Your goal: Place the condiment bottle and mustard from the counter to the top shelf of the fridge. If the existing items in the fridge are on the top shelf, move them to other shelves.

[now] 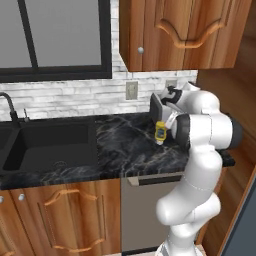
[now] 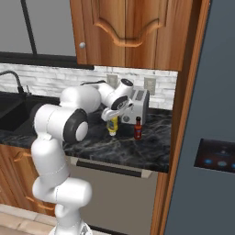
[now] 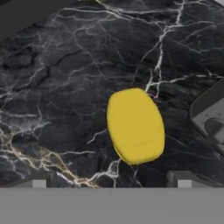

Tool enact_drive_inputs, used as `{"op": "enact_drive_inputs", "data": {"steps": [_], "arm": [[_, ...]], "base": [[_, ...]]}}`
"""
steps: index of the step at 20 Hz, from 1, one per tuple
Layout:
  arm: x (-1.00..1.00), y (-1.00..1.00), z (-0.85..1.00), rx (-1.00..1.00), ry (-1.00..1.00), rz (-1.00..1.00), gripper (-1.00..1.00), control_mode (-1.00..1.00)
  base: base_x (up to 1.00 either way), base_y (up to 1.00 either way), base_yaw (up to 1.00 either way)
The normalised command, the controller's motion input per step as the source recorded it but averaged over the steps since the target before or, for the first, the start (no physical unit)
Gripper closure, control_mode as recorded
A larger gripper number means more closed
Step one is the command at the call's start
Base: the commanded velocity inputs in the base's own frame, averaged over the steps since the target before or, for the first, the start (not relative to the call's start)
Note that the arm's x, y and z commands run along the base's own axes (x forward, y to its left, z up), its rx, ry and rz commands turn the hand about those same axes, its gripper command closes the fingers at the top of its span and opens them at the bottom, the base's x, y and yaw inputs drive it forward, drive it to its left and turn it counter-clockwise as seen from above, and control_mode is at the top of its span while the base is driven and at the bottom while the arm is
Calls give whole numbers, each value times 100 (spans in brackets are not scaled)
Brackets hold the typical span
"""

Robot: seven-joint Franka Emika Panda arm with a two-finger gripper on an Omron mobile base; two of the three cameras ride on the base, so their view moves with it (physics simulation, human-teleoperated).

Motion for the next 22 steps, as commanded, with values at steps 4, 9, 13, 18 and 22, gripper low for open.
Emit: {"op": "enact_drive_inputs", "data": {"steps": [4, 9, 13, 18, 22], "arm": [[20, 0, -16, 0, 3, 4, -100, -100], [16, 0, -13, 0, 2, 4, -100, -100], [13, -2, -10, 2, 3, 5, -100, -100], [17, -1, -9, 2, 4, 4, -100, -100], [16, 0, -8, 1, 2, 3, -100, -100]], "base": [[0, 0, 0], [0, 0, 0], [0, 0, 0], [0, 0, 0], [0, 0, 0]]}}
